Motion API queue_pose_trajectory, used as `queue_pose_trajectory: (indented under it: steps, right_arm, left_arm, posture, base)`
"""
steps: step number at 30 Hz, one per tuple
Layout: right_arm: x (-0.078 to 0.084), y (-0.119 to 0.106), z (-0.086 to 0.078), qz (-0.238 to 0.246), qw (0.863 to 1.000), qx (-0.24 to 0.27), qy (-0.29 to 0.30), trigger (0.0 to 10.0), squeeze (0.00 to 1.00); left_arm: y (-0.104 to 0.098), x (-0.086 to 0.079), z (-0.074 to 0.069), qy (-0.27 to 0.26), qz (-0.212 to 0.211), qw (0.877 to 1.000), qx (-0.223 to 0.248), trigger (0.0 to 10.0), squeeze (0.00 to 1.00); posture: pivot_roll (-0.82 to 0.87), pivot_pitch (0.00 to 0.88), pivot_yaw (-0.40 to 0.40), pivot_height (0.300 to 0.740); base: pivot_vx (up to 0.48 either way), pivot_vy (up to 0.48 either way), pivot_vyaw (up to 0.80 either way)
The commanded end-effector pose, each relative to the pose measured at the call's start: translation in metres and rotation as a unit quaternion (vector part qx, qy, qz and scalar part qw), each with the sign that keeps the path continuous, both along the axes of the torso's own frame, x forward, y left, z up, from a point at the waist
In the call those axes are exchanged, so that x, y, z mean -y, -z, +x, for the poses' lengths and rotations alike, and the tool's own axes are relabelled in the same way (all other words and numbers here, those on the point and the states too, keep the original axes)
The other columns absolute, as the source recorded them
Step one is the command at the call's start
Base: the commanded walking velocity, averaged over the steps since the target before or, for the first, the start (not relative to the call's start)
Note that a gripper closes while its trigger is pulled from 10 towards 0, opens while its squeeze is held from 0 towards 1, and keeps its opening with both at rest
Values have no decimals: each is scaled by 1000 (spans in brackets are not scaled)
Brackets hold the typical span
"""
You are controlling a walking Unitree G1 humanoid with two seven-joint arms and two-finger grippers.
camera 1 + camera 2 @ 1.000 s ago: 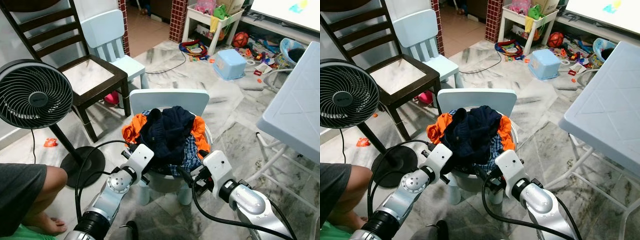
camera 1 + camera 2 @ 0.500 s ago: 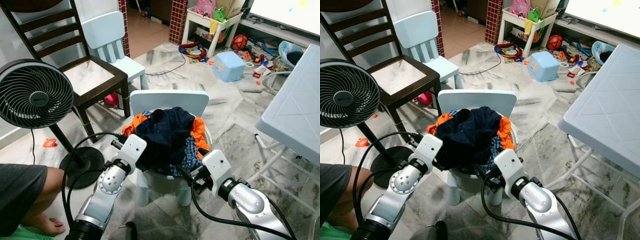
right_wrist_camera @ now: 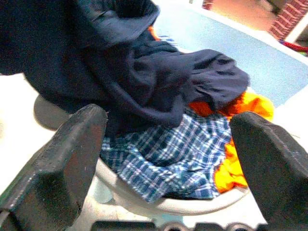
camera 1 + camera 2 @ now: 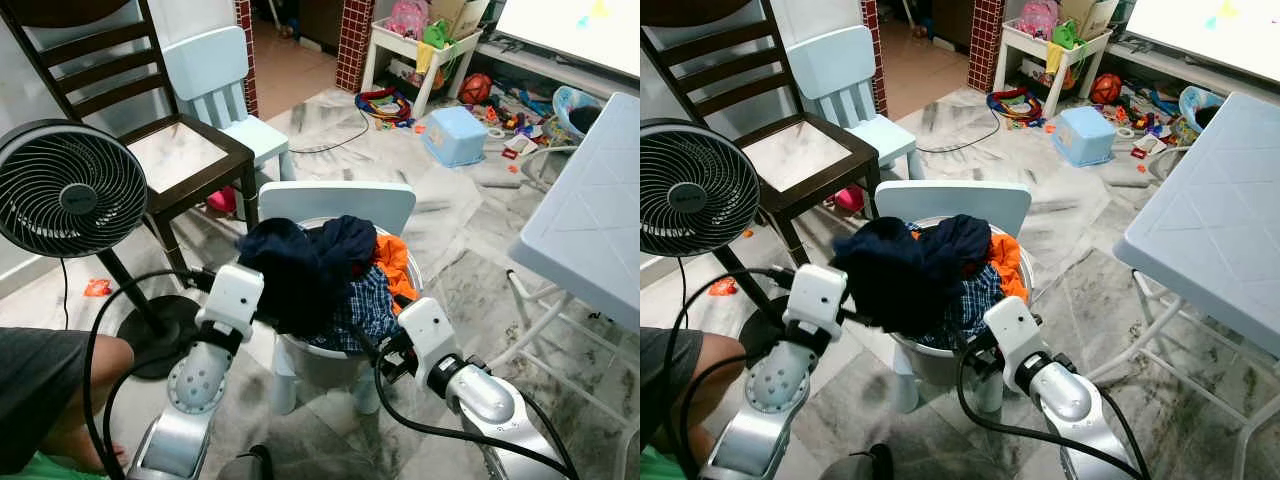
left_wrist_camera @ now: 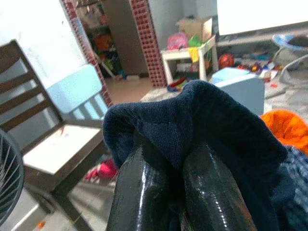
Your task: Hang hanger
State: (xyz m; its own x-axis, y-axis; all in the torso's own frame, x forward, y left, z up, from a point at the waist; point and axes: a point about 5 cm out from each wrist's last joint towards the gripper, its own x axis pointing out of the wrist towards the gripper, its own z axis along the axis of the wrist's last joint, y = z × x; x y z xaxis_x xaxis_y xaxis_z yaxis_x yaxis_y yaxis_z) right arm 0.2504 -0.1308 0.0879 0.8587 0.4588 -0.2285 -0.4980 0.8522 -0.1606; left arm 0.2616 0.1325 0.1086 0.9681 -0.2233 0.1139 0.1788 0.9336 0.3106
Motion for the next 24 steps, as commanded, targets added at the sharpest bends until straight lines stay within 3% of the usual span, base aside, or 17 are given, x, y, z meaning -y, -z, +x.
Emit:
queue_pose_trajectory:
  steps: [1,2,3,4,5,6,10,18,24]
  right_arm:
    - [7,-3,3,16,1000,4,27,10000,0]
    - [7,-4,5,27,999,6,37,10000,0]
    - [10,-9,8,51,997,15,63,10000,0]
    - [11,-11,10,60,995,19,74,10000,0]
    - [11,-12,10,65,994,22,80,10000,0]
    - [14,-13,13,88,991,24,101,10000,0]
    - [31,-24,20,165,966,47,193,10000,0]
    - [44,-19,16,180,950,56,248,10000,0]
    - [45,-14,16,170,950,58,256,10000,0]
  left_arm:
    - [-4,-4,-2,-8,-5,1000,2,0,0]
    - [-3,-6,-3,-12,-3,1000,-4,0,0]
    - [-1,-10,-4,-20,-9,1000,-18,6510,0]
    - [-1,-12,-5,-26,-12,999,-25,8353,0]
    - [-1,-13,-5,-31,-14,999,-29,8353,0]
    - [-1,-14,-6,-29,-20,999,-31,10000,0]
    - [0,-24,-13,-34,-30,998,-39,10000,0]
    - [12,-29,-22,-33,-38,997,-64,10000,0]
    - [19,-21,-14,-21,-44,997,-62,10000,0]
  posture:
    - [52,79,-27,740]
    - [55,74,-22,740]
    - [60,56,-10,740]
    - [60,56,-10,740]
    - [60,56,-10,740]
    - [68,33,4,740]
    - [82,0,19,740]
    - [75,0,27,740]
    - [72,0,-10,740]
  base:
    - [0,0,0]
    - [0,0,0]
    - [0,0,0]
    - [0,0,0]
    - [0,0,0]
    - [0,0,0]
    - [0,0,0]
    - [0,0,0]
    - [0,0,0]
